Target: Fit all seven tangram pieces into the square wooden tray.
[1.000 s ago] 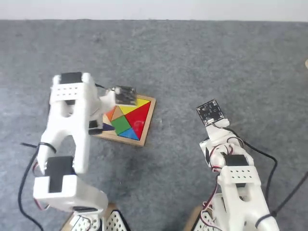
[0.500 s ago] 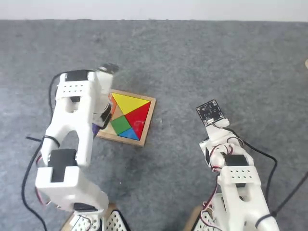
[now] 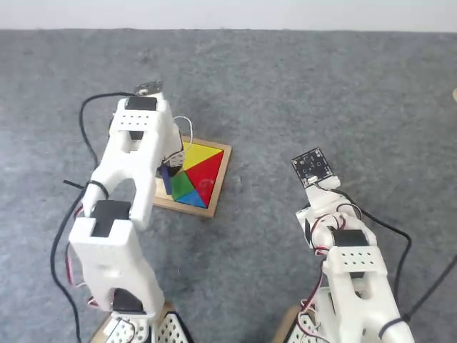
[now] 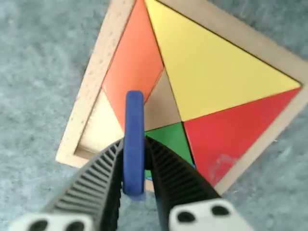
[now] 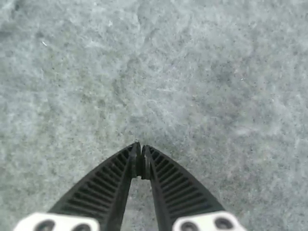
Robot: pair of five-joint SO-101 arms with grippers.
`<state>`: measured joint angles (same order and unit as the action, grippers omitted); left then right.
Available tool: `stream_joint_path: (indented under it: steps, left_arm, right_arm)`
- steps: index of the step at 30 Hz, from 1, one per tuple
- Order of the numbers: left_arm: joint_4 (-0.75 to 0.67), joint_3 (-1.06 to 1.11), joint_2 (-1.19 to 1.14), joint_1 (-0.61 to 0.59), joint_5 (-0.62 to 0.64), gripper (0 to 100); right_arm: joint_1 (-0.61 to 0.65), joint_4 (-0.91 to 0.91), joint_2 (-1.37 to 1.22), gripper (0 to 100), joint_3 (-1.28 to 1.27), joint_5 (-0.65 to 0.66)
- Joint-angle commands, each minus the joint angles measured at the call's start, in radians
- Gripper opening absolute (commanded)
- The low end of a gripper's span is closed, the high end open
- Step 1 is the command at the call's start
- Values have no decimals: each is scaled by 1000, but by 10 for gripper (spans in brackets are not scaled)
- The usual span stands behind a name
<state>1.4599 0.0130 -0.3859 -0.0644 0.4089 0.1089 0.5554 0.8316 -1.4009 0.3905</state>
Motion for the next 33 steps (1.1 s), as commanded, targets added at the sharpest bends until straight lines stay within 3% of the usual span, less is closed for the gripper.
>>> stream_joint_path:
  steps: [1,7,17,26,33]
  left_arm:
    - [-12,-45,18,11,18,17]
    - [-12,-44,12,8,18,123]
    - [11,-53,21,-6,17,122]
    - [78,-274,143,-60,-86,122]
    - [84,-153,230,160,-287,122]
  right_arm:
    - [2,-10,25,8,3,12]
    - [2,-10,24,8,3,12]
    - [2,-12,22,8,3,12]
    - [4,-15,21,8,3,12]
    - [4,-16,21,8,3,12]
